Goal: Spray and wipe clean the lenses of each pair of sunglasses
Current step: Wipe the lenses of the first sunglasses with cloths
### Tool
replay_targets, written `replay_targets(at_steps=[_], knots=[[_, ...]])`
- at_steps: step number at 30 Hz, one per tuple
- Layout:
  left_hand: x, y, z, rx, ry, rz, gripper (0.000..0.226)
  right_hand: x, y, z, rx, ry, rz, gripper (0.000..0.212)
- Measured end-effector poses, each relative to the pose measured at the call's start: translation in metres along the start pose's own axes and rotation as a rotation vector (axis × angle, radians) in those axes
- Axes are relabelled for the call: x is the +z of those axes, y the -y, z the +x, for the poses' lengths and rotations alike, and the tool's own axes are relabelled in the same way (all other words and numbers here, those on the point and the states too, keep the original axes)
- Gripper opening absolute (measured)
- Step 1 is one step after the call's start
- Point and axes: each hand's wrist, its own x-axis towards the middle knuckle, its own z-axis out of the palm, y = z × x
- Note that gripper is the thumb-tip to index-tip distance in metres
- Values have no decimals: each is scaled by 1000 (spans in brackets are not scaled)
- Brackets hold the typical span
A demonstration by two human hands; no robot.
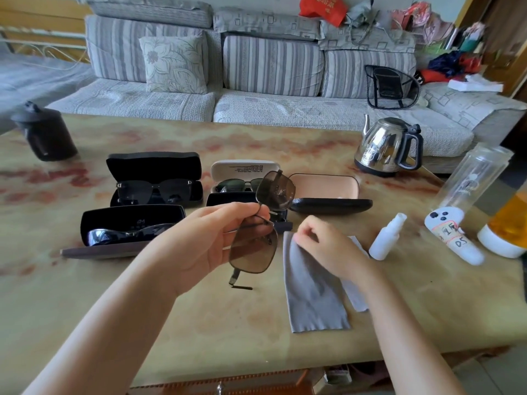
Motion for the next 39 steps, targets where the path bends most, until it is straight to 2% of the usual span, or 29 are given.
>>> replay_targets(at_steps=[3,5,7,11,13,15,19,23,26,29,32,33,37,39], knots=[[-2,1,0,-4,7,13,21,-19,18,-15,93,-128,370,20],[-2,2,-2,-1,3,30,23,-31,28,-26,182,-149,665,21],[0,4,-3,6,-4,55,27,-36,33,-35,220,-184,797,20],[1,7,-5,0,-19,60,32,-41,38,-38,134,-465,602,25],[2,8,-6,0,-20,65,34,-42,42,-38,89,-500,624,26],[3,10,-7,4,-21,64,34,-42,51,-40,52,-504,672,24],[5,17,-6,-2,-26,60,20,-39,65,-41,8,-518,782,22],[12,23,-5,9,-9,79,23,-35,80,-43,-108,-437,792,16],[15,26,-4,35,-9,123,23,-28,86,-45,-182,-346,736,20],[15,28,-4,50,7,158,24,-25,84,-47,-167,-306,700,26],[14,29,-4,57,8,167,29,-28,75,-45,-92,-439,660,12],[13,29,-4,58,7,167,29,-27,72,-45,-32,-444,656,15],[12,30,-4,77,27,223,29,-18,69,-48,171,-262,727,64],[11,30,-4,97,35,270,30,-18,70,-49,169,-201,800,62]])
